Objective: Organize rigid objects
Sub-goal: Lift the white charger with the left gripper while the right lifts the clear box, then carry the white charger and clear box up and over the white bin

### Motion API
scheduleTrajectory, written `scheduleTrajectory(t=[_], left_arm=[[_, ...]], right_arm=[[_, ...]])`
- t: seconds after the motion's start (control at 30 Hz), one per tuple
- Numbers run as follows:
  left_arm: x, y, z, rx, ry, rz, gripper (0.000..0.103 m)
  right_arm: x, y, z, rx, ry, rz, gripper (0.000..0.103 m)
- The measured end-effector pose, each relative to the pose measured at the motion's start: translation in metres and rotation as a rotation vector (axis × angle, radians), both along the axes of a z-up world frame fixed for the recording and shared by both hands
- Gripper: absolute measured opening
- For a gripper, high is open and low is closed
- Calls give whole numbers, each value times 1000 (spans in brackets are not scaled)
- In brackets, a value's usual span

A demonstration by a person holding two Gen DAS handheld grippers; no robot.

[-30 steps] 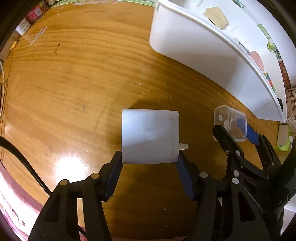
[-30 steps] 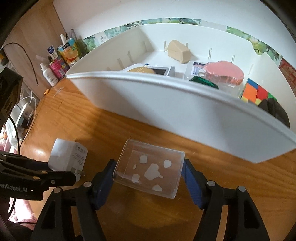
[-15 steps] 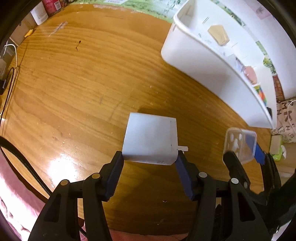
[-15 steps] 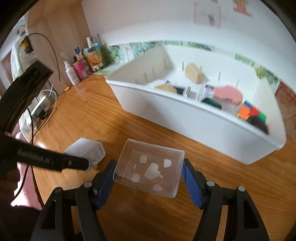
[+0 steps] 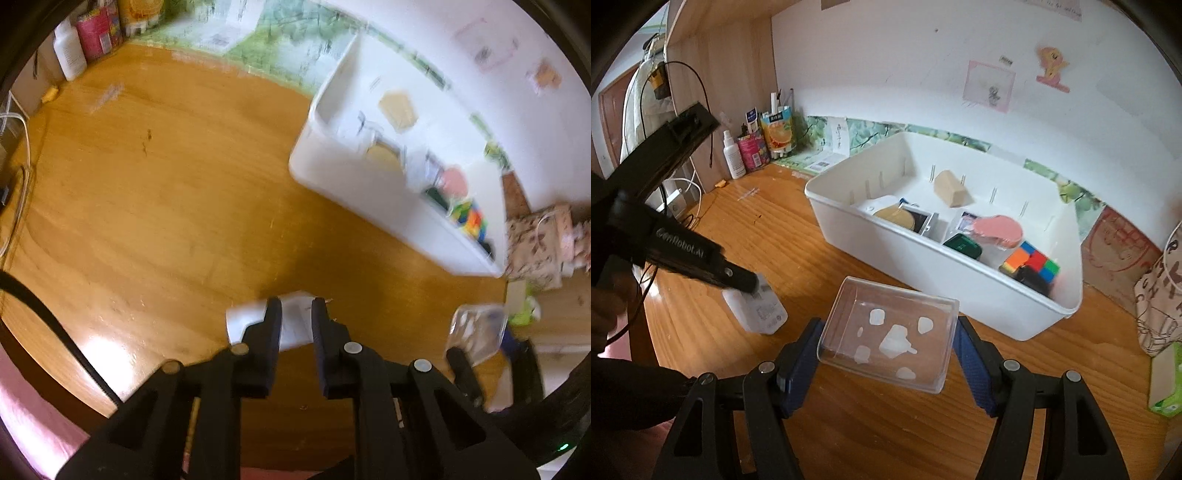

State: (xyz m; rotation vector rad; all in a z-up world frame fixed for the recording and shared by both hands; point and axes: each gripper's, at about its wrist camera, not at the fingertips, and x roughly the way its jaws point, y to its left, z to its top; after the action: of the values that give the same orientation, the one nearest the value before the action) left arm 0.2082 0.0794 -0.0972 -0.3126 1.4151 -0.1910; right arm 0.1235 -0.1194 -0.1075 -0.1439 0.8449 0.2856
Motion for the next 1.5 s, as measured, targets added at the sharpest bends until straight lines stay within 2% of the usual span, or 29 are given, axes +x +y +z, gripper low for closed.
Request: scheduleTrajectory(t=[0.13,0.23,0.47,0.53,0.63,0.7,0.83,1.0,1.17,1.5], left_arm=[[17,0,24,-21,-67,-12,13],[23,2,26,-21,-71,-27,13],[25,-6,-1,-61,4,-51,14],[23,-8,-8,-90,24,-62,19],[22,-13,-14,-77,44,-78,25],[21,-16,-19,-66,56,-88,36],[17,-24,-29,-49,78,-104,41],[11,-33,-41,-15,105,-127,71],[9,-45,-53,19,136,-163,80],[6,-69,-73,112,175,-245,81]], right_arm=[[1,-1,12,-9,-25,-10,70],[4,-2,20,-18,-40,-17,70],[12,-6,24,-6,-50,-43,70],[14,-8,22,5,-43,-49,70],[15,-10,19,21,-26,-65,70],[14,-12,16,32,-14,-76,70],[11,-19,12,49,8,-100,70],[6,-28,9,64,24,-138,70],[3,-35,7,73,35,-165,70],[1,-41,1,84,59,-180,70]])
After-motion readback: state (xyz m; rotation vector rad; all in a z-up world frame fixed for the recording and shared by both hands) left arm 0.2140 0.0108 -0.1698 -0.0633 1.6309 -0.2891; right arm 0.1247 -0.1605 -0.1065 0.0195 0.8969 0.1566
